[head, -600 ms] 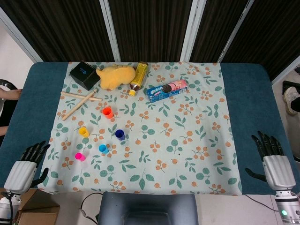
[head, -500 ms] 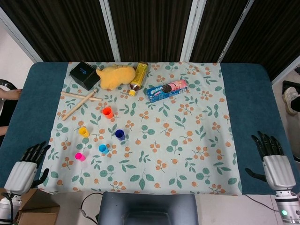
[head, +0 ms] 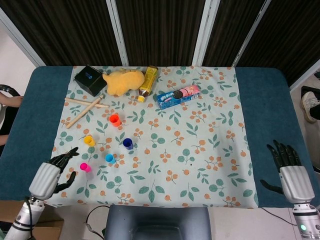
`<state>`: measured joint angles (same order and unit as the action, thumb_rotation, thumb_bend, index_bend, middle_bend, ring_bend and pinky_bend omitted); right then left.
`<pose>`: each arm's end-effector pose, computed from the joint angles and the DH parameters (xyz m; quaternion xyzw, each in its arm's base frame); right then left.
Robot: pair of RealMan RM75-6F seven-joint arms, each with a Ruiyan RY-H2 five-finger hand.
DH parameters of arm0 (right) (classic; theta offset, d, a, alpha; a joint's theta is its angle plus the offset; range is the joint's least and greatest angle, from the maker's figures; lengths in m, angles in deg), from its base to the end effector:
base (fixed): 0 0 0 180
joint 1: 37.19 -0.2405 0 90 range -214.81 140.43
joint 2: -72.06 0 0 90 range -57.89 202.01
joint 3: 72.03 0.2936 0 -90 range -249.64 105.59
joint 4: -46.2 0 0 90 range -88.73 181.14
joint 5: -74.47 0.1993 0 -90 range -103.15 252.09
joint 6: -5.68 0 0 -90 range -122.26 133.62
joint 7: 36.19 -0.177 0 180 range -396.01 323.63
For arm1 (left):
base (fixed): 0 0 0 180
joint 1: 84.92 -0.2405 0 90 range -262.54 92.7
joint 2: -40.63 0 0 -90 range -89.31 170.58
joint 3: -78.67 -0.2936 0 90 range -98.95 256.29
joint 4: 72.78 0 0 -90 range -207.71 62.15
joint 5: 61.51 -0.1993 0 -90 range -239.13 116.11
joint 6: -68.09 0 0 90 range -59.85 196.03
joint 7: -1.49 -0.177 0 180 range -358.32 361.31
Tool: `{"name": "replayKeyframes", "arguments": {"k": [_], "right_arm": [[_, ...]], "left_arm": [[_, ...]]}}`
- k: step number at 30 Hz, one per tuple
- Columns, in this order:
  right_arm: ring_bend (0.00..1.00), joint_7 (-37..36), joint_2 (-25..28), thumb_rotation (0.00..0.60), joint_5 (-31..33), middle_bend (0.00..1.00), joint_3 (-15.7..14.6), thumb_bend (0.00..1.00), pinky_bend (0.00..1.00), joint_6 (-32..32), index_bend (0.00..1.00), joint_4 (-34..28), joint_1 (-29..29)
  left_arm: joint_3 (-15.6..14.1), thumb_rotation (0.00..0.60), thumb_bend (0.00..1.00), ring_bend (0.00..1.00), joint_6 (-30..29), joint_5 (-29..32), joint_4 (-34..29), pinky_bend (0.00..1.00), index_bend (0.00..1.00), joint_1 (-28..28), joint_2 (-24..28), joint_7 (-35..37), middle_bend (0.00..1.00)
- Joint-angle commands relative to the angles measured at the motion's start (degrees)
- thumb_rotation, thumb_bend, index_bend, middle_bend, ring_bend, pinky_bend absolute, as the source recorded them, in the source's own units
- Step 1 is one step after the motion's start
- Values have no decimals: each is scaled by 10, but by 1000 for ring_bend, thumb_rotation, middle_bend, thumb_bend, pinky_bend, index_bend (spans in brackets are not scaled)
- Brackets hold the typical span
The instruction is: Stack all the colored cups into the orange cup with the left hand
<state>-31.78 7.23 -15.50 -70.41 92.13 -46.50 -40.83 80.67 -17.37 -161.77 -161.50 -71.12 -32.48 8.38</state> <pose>-0.3317 -0.2040 0.1757 0.6214 -0.3600 0.3793 0.5835 -0.2635 0.2511 0.1192 -0.6545 -0.3471 -0.5193 0.4260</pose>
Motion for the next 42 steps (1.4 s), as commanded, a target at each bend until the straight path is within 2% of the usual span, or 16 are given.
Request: {"name": "replayKeyframes", "arguments": {"k": [1,3,5,8,14,19,25,31,36,42], "right_arm": [[0,3,-4,600,0,0,-1,134,0,-9,0,1,-5],[0,7,-7,600,0,0,-2,134,0,-16,0,3,-8],[0,9,-8,600,1,0,-3,134,0,-23,0,2,-11],[0,6,-8,600,-3,0,-3,135,0,-24,0,5,-13],[0,-1,-9,600,0,0,-1,134,0,-25,0,11,-15],[0,-3,-7,600,3,0,-3,134,0,-36,0,8,-18],[0,-8,-4,600,1,0,-5,134,0,-34,0,5,-17],[0,-17,2,600,-1,0,-8,135,0,-33,0,2,-16],[0,-14,6,600,8,0,-4,135,0,-28,0,-2,-12],[0,-12,5,600,12,0,-2,135,0,-26,0,-4,-11]], "left_arm": [[29,600,438,987,52,18,-69,1000,146,47,-21,-18,913],[40,600,422,1000,107,56,-107,1000,183,71,-23,-42,992],[58,600,411,1000,167,111,-142,1000,190,99,-29,-82,1000],[85,600,402,1000,216,185,-159,1000,193,132,-57,-161,1000],[130,600,393,1000,242,322,-146,1000,225,190,-129,-303,1000],[146,600,384,1000,240,408,-116,1000,226,234,-180,-386,1000],[148,600,374,1000,241,470,-57,1000,225,274,-231,-436,1000],[142,600,374,1000,224,480,8,1000,205,300,-268,-468,1000],[132,600,376,1000,221,491,48,1000,199,306,-277,-479,1000],[127,600,376,1000,223,506,67,1000,222,306,-280,-475,1000]]}}
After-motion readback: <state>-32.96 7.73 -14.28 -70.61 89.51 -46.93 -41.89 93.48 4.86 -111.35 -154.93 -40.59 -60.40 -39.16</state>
